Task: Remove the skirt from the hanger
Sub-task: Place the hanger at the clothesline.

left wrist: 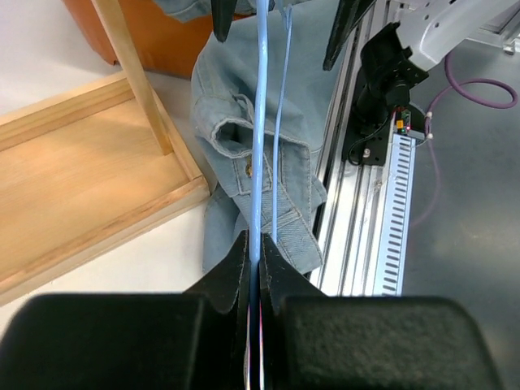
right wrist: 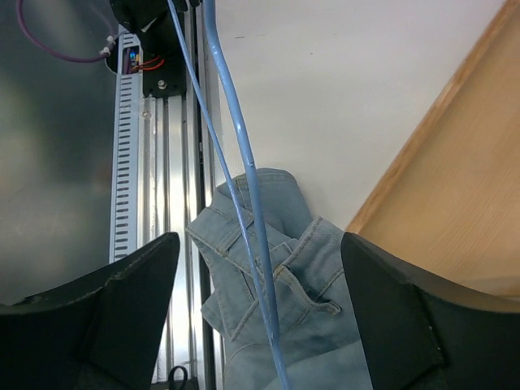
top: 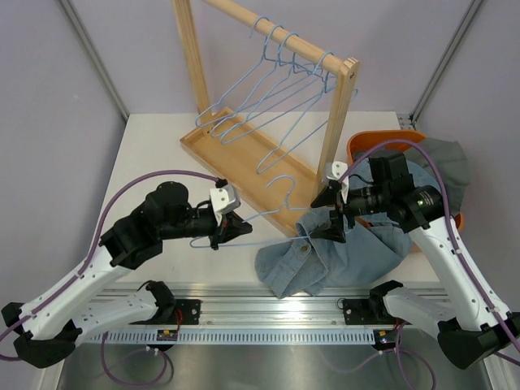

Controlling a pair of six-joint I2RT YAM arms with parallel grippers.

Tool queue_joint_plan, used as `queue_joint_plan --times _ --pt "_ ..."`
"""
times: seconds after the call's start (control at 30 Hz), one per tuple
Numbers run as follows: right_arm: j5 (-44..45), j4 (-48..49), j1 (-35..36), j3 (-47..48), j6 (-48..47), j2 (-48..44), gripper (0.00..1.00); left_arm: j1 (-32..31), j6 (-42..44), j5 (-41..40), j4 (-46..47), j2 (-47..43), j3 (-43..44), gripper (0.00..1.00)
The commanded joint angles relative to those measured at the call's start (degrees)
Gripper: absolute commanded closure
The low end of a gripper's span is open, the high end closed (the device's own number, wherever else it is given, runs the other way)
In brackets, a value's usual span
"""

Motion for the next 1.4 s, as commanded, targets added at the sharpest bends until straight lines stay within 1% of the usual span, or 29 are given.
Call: queue_joint_plan --times 0.0,0.07,0.13,0.33,0.47,0.57,0.67,0.77,0.83,0.93,1.07,1.17,1.2,1.27,1.37 --pt "2.4 3.3 -0.6 1.1 0.9 -1.4 0.11 0.9 1.3 -1.6 -1.5 -0.4 0.7 1.0" --pt "3.6 4.8 -1.0 1.2 1.7 -2.4 0.03 1.2 1.7 -2.5 -3.6 -0.2 0.6 1.0" --pt "4.5 6.4 -1.6 1.2 2.1 -3.5 0.01 1.6 2.6 -3.3 -5.9 -0.2 0.8 1.0" --pt "4.7 9.6 -3.3 0.5 4.7 -5.2 0.01 3.5 5.7 -7.5 -10.9 -2.1 2.3 1.0" --pt "4.4 11.1 -4.3 -1.4 6.6 -6.6 0.0 4.5 7.4 -12.5 -12.4 -3.8 3.4 1.0" --pt "4.4 11.5 -4.9 -2.5 7.0 -7.3 0.0 4.6 7.7 -14.9 -9.6 -6.3 2.8 1.0" --pt "4.3 11.8 -5.2 -3.7 7.3 -8.0 0.0 4.6 6.4 -13.6 -6.0 -8.5 2.2 1.0" --pt "4.2 12.1 -5.6 -4.4 7.9 -8.3 0.01 4.6 4.4 -12.6 -5.0 -8.7 2.4 1.0" --pt "4.2 12.4 -5.8 -4.8 8.3 -8.4 0.01 4.6 3.1 -13.7 -4.1 -9.1 1.9 1.0" --pt "4.4 12.1 -6.0 -5.3 8.2 -8.8 0.01 4.6 -0.4 -15.2 -1.8 -10.1 -0.2 1.0" --pt "5.3 11.8 -6.4 -6.1 8.0 -9.5 0.0 4.6 -1.8 -16.8 2.0 -11.8 -3.8 1.0" --pt "5.8 11.6 -6.7 -6.8 8.1 -10.2 0.01 4.6 -2.2 -21.4 5.1 -14.8 -6.6 1.0" --pt "6.1 11.5 -6.8 -7.0 8.1 -10.3 0.01 4.6 -2.8 -24.6 5.5 -16.1 -7.7 1.0" --pt "6.3 11.4 -7.0 -7.3 8.2 -10.4 0.01 4.6 -2.9 -28.3 5.5 -17.0 -8.6 1.0" --pt "6.5 11.4 -7.1 -7.4 8.2 -10.5 0.01 4.6 -6.4 -34.9 5.6 -18.5 -10.5 1.0"
